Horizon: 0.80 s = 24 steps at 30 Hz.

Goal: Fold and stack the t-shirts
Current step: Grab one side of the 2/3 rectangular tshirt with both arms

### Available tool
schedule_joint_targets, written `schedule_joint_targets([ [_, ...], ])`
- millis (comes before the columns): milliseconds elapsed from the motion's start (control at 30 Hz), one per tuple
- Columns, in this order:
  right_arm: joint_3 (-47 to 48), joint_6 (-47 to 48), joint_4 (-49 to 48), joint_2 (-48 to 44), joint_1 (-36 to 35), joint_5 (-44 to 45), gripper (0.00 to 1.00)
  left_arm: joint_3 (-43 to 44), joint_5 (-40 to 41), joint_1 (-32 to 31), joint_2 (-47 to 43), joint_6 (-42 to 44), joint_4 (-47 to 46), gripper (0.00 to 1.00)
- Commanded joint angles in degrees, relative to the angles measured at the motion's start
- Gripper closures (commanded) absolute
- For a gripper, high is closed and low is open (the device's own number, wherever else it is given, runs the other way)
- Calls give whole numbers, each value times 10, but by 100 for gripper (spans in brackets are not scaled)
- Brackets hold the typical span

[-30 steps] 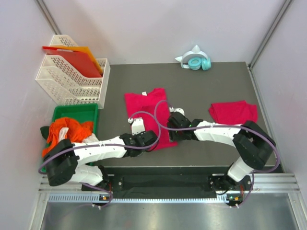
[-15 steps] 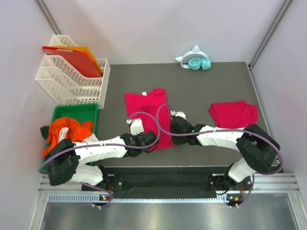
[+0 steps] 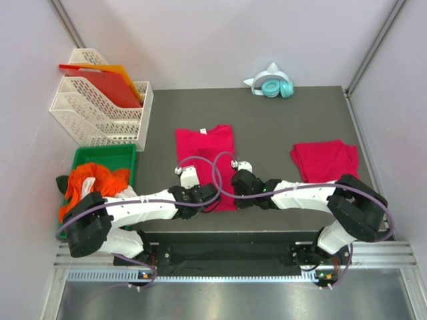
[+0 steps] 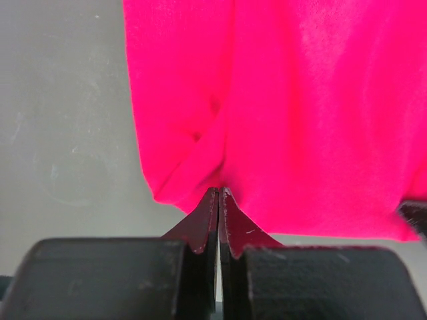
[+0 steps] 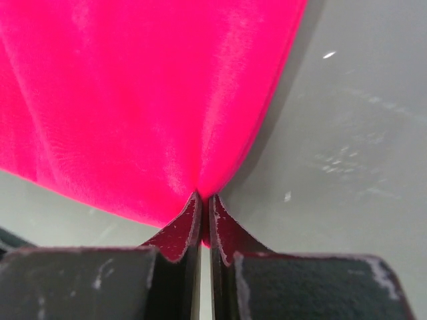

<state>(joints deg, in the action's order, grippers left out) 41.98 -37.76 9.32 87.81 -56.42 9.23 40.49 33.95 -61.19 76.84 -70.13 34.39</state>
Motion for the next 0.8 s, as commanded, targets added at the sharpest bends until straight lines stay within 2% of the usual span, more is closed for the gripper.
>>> schedule_joint_targets([
  [0,-24,-21,27,11,-39,-35,100,0,23,-5,-40,-41,36,97],
  [167,-28,-26,26,8,-42,-32,100,6,48,-6,-63,-69,94,90],
  [367,-21,-28,33,3,-42,-23,100,13,51,-5,-31,-101,154,82],
  [600,-19,-28,39,-2,-42,-19,100,-16,20,-5,-9,-113,122,80],
  [767,-23,-28,39,-5,-42,-19,100,-19,22,-5,-3,-90,92,79],
])
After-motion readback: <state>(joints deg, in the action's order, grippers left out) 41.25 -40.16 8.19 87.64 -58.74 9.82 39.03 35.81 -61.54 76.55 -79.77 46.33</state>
